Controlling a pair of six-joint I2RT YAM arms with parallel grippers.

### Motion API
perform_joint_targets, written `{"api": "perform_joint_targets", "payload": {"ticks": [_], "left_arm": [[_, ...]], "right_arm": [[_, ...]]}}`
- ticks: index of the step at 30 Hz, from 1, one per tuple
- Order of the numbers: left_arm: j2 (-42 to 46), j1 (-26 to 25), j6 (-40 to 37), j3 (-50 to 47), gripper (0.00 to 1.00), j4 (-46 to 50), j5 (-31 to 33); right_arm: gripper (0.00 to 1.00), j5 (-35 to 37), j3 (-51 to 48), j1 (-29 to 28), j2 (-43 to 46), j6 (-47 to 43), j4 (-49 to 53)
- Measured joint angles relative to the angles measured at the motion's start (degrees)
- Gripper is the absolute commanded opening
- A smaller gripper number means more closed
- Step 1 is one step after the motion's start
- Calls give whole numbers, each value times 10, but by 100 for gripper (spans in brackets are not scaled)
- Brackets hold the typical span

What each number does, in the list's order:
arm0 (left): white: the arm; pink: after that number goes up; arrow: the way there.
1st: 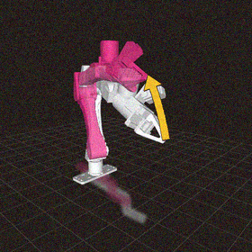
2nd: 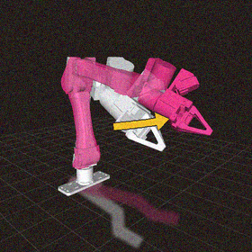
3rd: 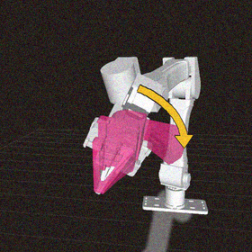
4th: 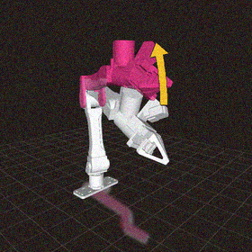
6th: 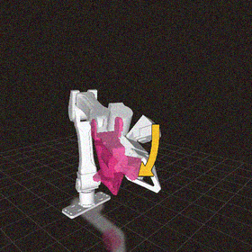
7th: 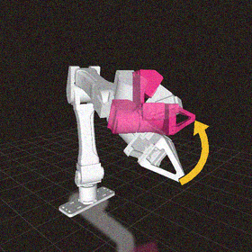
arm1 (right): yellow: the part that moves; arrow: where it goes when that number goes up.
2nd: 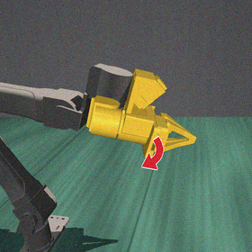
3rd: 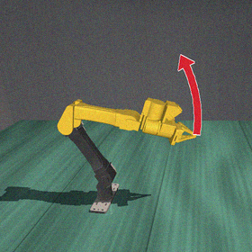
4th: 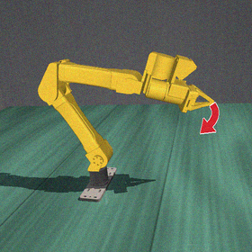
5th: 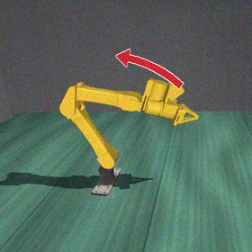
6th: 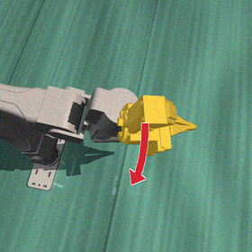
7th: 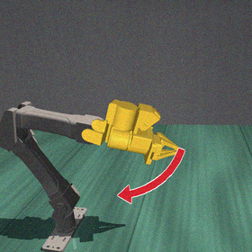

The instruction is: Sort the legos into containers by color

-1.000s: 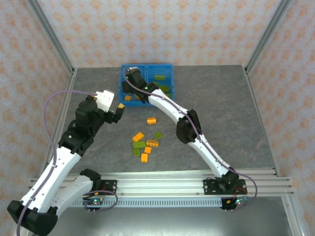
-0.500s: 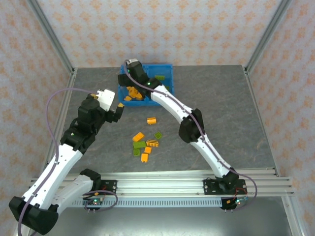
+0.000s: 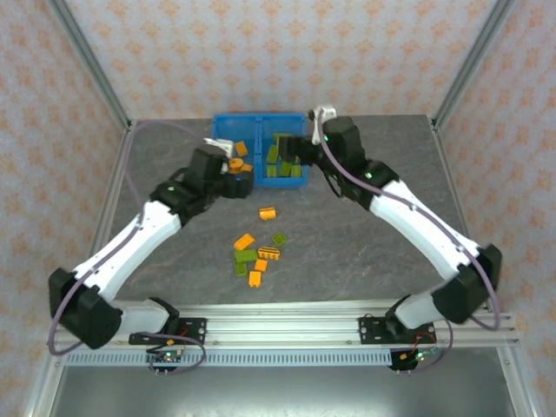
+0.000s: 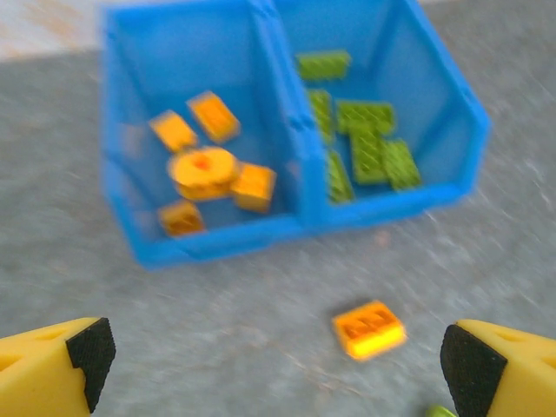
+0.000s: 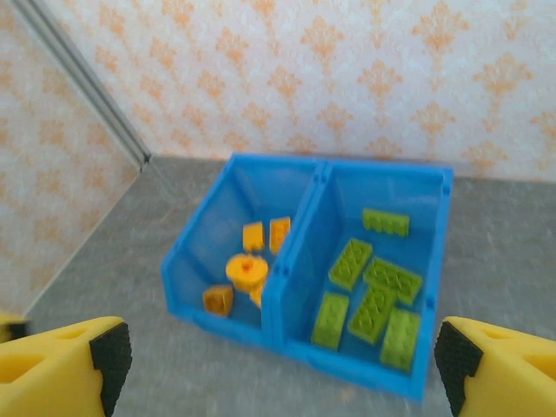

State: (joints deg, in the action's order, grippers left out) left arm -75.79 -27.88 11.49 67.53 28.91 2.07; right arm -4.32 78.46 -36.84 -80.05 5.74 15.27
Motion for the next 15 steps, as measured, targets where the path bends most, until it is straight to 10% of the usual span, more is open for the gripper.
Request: {"api": "perform_joint_targets", "payload": {"ticks": [15], "left_arm": [[-305, -21, 131, 77, 100, 7, -90]], "right_arm": [[99, -6, -146, -3, 56, 7, 16]]}}
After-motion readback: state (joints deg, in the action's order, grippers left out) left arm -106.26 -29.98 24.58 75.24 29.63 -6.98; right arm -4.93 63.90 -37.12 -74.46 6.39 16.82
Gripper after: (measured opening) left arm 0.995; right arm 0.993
